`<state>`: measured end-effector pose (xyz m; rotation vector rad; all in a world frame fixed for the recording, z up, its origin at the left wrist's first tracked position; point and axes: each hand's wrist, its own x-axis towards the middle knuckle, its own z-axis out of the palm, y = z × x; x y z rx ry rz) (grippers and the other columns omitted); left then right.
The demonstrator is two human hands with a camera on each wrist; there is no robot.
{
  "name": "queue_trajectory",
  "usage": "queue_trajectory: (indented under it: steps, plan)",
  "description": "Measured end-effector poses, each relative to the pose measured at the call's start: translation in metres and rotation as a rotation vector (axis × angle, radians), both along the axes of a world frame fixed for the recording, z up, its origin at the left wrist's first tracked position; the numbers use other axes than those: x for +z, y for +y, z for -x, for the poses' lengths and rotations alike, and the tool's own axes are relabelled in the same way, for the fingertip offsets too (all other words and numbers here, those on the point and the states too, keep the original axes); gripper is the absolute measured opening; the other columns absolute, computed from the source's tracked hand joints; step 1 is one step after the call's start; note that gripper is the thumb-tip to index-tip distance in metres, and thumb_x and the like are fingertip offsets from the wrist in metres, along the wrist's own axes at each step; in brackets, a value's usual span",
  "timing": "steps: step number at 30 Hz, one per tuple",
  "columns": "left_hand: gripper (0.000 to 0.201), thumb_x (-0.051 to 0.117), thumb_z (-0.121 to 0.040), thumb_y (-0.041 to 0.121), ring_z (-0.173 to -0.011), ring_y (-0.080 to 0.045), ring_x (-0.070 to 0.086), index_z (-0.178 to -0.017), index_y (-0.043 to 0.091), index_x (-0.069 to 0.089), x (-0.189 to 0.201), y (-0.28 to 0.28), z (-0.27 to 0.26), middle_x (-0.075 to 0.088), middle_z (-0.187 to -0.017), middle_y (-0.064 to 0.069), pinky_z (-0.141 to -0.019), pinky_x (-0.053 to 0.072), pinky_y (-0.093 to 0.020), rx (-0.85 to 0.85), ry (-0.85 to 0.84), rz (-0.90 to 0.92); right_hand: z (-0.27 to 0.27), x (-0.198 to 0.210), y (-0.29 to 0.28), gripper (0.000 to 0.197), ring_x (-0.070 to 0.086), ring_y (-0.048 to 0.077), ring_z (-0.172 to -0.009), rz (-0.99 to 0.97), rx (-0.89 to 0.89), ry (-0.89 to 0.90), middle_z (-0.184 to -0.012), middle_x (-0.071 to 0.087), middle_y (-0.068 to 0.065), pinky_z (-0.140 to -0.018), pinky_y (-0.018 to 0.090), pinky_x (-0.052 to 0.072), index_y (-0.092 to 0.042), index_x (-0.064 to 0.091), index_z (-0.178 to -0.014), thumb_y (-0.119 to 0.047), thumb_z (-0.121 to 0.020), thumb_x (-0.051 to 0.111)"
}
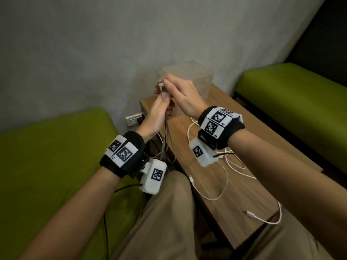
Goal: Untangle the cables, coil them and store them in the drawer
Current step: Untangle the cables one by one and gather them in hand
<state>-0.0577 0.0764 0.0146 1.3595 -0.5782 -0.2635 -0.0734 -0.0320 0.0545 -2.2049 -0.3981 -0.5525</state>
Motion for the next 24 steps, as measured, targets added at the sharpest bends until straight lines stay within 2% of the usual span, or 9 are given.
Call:
queue_trajectory:
  steps: [2, 4, 7, 12, 15, 17, 19, 21, 24]
  plan:
    - [0.027, 0.022, -0.101, 0.022, -0.048, 0.003, 0.041, -0.087, 0.024, 0.045, 0.0, -0.005, 0.0, 0.046, -0.057, 0.011, -0.052, 0.032, -0.014, 0.034, -0.052, -0.042, 0.004, -0.01, -0.016, 0.034, 0.064, 0.016, -0.081, -0.191, -0.087, 0.083, -0.091, 0.068, 0.012, -0.077, 0.03, 0.05, -0.009, 0.059, -0.107, -0.028, -0.099, 0.032]
    - [0.028, 0.023, -0.101, 0.022, -0.044, 0.002, 0.037, -0.081, 0.021, 0.043, 0.0, -0.008, -0.002, 0.033, -0.06, 0.008, -0.051, 0.03, -0.016, 0.077, -0.066, -0.054, 0.011, -0.031, -0.038, 0.026, 0.064, 0.016, -0.078, -0.179, -0.252, 0.152, -0.089, 0.068, 0.007, -0.073, 0.032, 0.052, -0.011, 0.058, -0.109, -0.024, -0.098, 0.039]
    - [0.029, 0.024, -0.101, 0.022, -0.044, 0.001, 0.034, -0.077, 0.021, 0.041, -0.004, -0.011, -0.002, 0.027, -0.062, 0.007, -0.05, 0.029, -0.015, 0.091, -0.07, -0.087, 0.036, -0.068, -0.055, 0.017, 0.064, 0.025, -0.08, 0.316, -0.21, 0.38, -0.089, 0.068, 0.012, -0.077, 0.035, 0.051, -0.002, 0.063, -0.095, -0.016, -0.088, 0.057]
    - [0.028, 0.025, -0.101, 0.023, -0.047, 0.002, 0.035, -0.077, 0.021, 0.041, -0.018, -0.022, 0.005, 0.03, -0.063, 0.007, -0.053, 0.029, -0.019, 0.095, -0.059, -0.122, 0.081, -0.107, -0.037, 0.047, 0.06, 0.016, -0.062, 0.648, 0.112, 1.063, -0.066, 0.066, 0.005, -0.06, 0.02, 0.047, -0.007, 0.068, -0.073, -0.054, -0.069, 0.072]
    - [0.027, 0.027, -0.1, 0.023, -0.048, 0.001, 0.033, -0.078, 0.021, 0.042, -0.021, -0.027, 0.011, 0.032, -0.064, 0.006, -0.054, 0.029, -0.023, 0.082, -0.065, -0.143, 0.079, -0.112, -0.035, 0.036, 0.059, 0.013, -0.061, 0.638, 0.12, 1.111, -0.057, 0.062, -0.002, -0.056, 0.01, 0.044, -0.006, 0.073, -0.078, -0.041, -0.073, 0.074]
    - [0.026, 0.028, -0.1, 0.023, -0.049, 0.001, 0.034, -0.079, 0.022, 0.043, -0.021, -0.029, 0.013, 0.033, -0.064, 0.006, -0.054, 0.03, -0.022, 0.068, -0.077, -0.167, 0.074, -0.11, -0.033, 0.016, 0.06, 0.015, -0.059, 0.565, 0.118, 1.135, -0.054, 0.061, -0.006, -0.06, 0.015, 0.05, -0.004, 0.073, -0.081, -0.019, -0.077, 0.07]
    - [0.026, 0.028, -0.1, 0.023, -0.05, 0.0, 0.034, -0.079, 0.022, 0.043, -0.02, -0.03, 0.016, 0.032, -0.064, 0.006, -0.055, 0.031, -0.021, 0.056, -0.068, -0.176, 0.072, -0.106, -0.03, 0.01, 0.057, 0.011, -0.048, 0.549, 0.092, 1.143, -0.049, 0.06, -0.007, -0.051, 0.016, 0.05, -0.002, 0.072, -0.079, -0.008, -0.077, 0.064]
    - [0.027, 0.028, -0.1, 0.023, -0.051, -0.001, 0.033, -0.077, 0.021, 0.042, -0.019, -0.029, 0.018, 0.031, -0.063, 0.006, -0.054, 0.031, -0.021, 0.057, -0.062, -0.184, 0.072, -0.103, -0.026, 0.013, 0.056, 0.01, -0.045, 0.572, 0.051, 1.159, -0.053, 0.061, -0.003, -0.041, 0.013, 0.046, -0.001, 0.07, -0.079, -0.011, -0.079, 0.062]
    - [0.027, 0.027, -0.1, 0.022, -0.053, -0.003, 0.033, -0.077, 0.021, 0.042, -0.022, -0.027, 0.023, 0.032, -0.063, 0.006, -0.054, 0.031, -0.021, 0.055, -0.056, -0.222, 0.073, -0.102, -0.021, 0.022, 0.059, 0.016, -0.05, 0.514, 0.035, 1.226, -0.061, 0.064, 0.003, -0.045, 0.02, 0.05, 0.003, 0.068, -0.085, -0.018, -0.081, 0.062]
